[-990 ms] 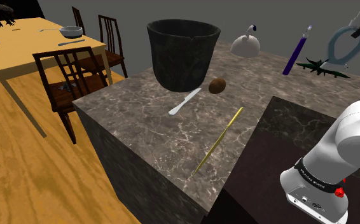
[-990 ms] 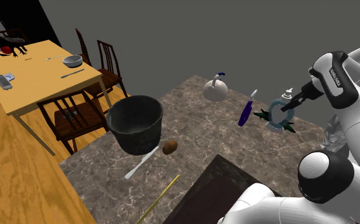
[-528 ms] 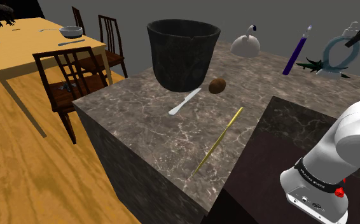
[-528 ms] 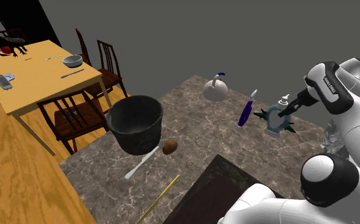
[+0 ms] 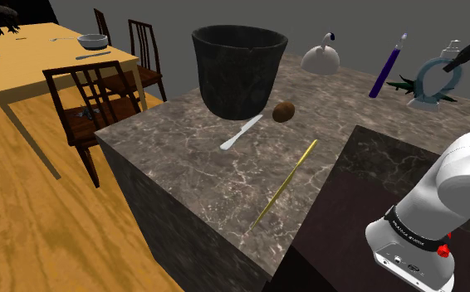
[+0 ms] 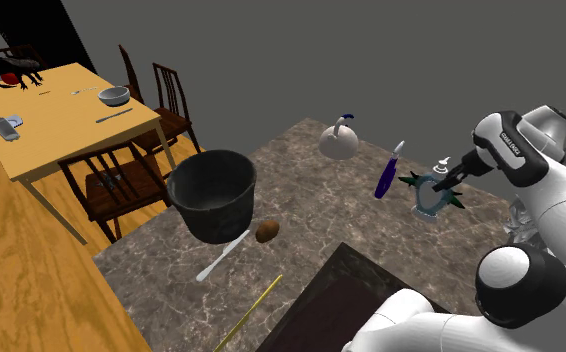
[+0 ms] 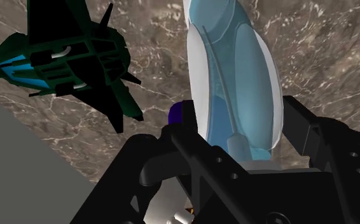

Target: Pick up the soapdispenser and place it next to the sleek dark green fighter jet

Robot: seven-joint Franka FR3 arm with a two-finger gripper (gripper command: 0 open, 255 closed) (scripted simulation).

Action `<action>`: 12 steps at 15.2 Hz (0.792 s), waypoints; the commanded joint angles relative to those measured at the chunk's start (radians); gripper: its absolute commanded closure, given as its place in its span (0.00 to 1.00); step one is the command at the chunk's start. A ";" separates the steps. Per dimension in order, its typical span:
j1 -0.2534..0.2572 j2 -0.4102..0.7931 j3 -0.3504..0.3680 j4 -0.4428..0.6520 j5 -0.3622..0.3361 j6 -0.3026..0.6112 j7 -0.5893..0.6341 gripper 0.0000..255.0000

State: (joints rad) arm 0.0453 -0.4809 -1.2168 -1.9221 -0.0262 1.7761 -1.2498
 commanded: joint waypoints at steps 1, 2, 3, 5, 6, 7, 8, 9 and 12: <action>0.000 0.000 -0.001 -0.003 0.000 0.003 -0.001 1.00; 0.000 0.000 -0.001 -0.003 0.000 0.003 -0.001 1.00; 0.000 0.000 -0.001 -0.003 0.000 0.003 -0.001 1.00; 0.000 0.000 -0.001 -0.003 0.000 0.003 -0.001 1.00; 0.000 0.000 -0.001 -0.003 0.000 0.003 -0.001 0.00; 0.000 0.000 -0.001 -0.003 0.000 0.003 -0.001 0.00; 0.000 0.000 -0.001 -0.003 0.000 0.003 -0.001 0.00; 0.000 0.000 -0.001 -0.003 0.000 0.003 -0.001 0.00; 0.001 0.001 -0.001 0.032 0.001 -0.030 -0.001 0.00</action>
State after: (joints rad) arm 0.0452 -0.4813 -1.2180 -1.9077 -0.0268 1.7627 -1.2517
